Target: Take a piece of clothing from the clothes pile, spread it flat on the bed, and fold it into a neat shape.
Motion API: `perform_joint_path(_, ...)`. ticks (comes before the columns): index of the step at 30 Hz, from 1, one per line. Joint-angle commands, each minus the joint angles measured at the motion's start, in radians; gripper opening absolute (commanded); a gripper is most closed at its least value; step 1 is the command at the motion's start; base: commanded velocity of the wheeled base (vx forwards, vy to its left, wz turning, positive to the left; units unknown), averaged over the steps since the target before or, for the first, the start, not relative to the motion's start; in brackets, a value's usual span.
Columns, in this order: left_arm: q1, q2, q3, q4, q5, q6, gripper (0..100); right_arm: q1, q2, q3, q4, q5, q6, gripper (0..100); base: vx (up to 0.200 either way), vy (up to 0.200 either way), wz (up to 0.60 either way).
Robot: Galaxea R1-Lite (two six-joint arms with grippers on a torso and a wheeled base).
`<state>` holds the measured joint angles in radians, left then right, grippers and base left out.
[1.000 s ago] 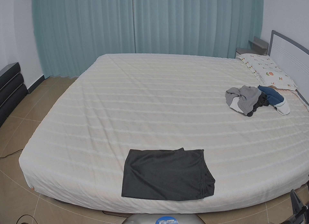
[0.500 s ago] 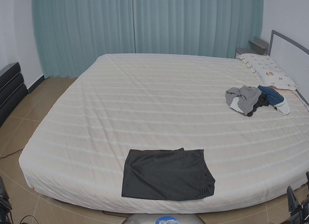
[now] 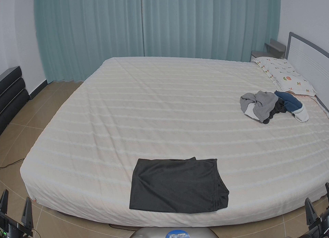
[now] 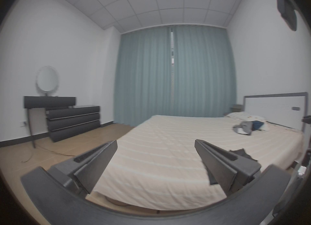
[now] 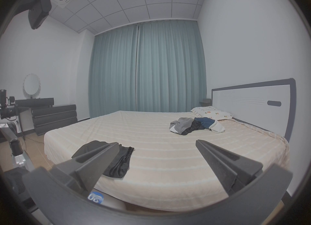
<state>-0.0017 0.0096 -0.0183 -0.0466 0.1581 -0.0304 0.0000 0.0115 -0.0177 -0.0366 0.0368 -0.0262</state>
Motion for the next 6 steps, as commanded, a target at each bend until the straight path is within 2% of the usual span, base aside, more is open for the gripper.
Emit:
perform_joint_path(1,0.0,-0.008,0.017,0.034,-0.137,-0.009,100,0.0,-0.011,0.005,0.0,0.003,-0.04,100,0.0,0.0,0.0)
perform_joint_path(3,0.0,-0.008,0.017,0.051,-0.167,-0.002,100,0.0,-0.011,0.007,0.0,0.006,-0.031,100,0.0,0.0,0.0)
perform_joint_path(6,0.0,-0.01,0.018,0.05,-0.169,0.035,100,0.0,-0.011,0.007,0.0,0.014,-0.015,100,0.0,0.0,0.0)
